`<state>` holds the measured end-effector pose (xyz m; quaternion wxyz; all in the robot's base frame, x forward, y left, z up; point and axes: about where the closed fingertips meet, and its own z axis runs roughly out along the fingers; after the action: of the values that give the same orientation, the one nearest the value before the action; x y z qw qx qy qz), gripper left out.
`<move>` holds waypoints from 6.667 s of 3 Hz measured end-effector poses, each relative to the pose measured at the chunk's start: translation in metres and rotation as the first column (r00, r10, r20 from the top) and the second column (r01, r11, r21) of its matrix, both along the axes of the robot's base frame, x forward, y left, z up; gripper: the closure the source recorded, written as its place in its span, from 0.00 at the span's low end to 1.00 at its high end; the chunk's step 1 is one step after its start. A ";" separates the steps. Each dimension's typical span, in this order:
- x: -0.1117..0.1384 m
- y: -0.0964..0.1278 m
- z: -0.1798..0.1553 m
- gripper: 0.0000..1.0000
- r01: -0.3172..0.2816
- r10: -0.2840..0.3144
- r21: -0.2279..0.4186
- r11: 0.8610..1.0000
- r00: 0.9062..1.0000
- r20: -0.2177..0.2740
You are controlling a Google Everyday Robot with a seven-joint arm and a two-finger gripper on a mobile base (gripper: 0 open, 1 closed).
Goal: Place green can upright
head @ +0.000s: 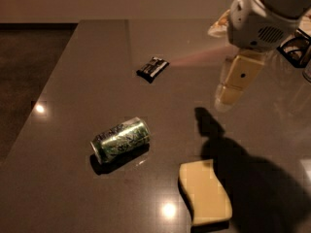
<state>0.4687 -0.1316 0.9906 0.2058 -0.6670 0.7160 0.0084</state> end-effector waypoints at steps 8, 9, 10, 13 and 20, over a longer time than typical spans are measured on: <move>-0.059 0.212 -0.137 0.18 -0.500 0.462 -0.207 0.841 0.862 -0.208; -0.059 0.211 -0.142 0.42 -0.493 0.448 -0.212 0.844 0.864 -0.228; -0.054 0.208 -0.139 0.64 -0.485 0.439 -0.177 0.856 0.864 -0.246; 0.027 0.167 -0.064 1.00 -0.253 0.325 0.320 0.913 0.926 -0.195; 0.102 0.059 -0.088 0.51 0.195 -0.208 0.917 0.349 0.970 -0.128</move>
Offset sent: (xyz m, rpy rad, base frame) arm -0.0443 0.1653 -0.0673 -0.1114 0.0424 0.3853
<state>0.5711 -0.0725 0.9023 0.5457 -0.3453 0.6641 0.3768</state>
